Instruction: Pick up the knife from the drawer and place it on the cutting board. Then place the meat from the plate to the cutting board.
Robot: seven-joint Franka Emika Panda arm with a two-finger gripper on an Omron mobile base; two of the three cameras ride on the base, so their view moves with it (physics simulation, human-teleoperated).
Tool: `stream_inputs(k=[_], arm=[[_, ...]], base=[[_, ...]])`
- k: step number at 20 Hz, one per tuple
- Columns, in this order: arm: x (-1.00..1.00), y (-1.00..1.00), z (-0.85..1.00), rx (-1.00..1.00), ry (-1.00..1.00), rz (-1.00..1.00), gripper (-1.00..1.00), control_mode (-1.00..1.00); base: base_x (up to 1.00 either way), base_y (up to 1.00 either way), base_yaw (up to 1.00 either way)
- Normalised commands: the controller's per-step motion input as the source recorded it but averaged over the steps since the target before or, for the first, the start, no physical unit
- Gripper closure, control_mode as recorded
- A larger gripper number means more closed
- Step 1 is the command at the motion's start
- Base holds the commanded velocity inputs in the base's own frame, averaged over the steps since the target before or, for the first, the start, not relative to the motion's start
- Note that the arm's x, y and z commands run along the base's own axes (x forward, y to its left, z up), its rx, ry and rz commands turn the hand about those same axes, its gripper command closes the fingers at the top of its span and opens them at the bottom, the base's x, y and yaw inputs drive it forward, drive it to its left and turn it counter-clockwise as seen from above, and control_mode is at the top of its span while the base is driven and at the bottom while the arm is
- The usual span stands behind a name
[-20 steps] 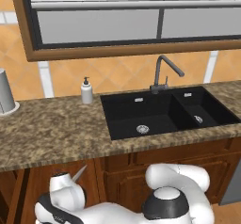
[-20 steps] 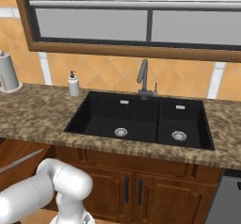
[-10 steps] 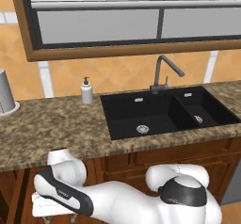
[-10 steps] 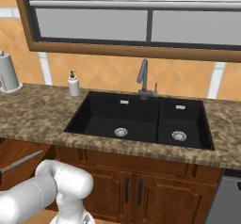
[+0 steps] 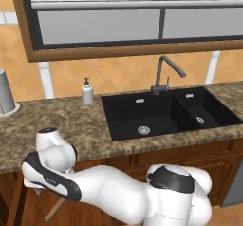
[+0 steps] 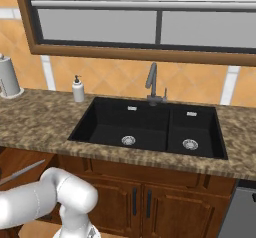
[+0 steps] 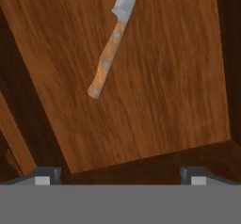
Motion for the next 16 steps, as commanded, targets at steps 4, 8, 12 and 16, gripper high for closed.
stream_inputs(k=[4, 8, 12, 16], arm=[[-0.26, 0.02, 0.00, 0.00, -0.55, -0.05, -1.00, -1.00], [-0.30, -0.01, -0.03, 0.00, -0.33, 0.01, -1.00, -1.00], [0.32, -0.07, 0.00, 0.00, 0.11, 0.06, -1.00, -1.00], [0.54, 0.00, 0.00, -0.04, 0.32, 0.04, -1.00, -1.00]], base=[[0.00, 0.00, 0.00], [0.00, 0.00, 0.00], [0.00, 0.00, 0.00], [0.00, 0.00, 0.00]])
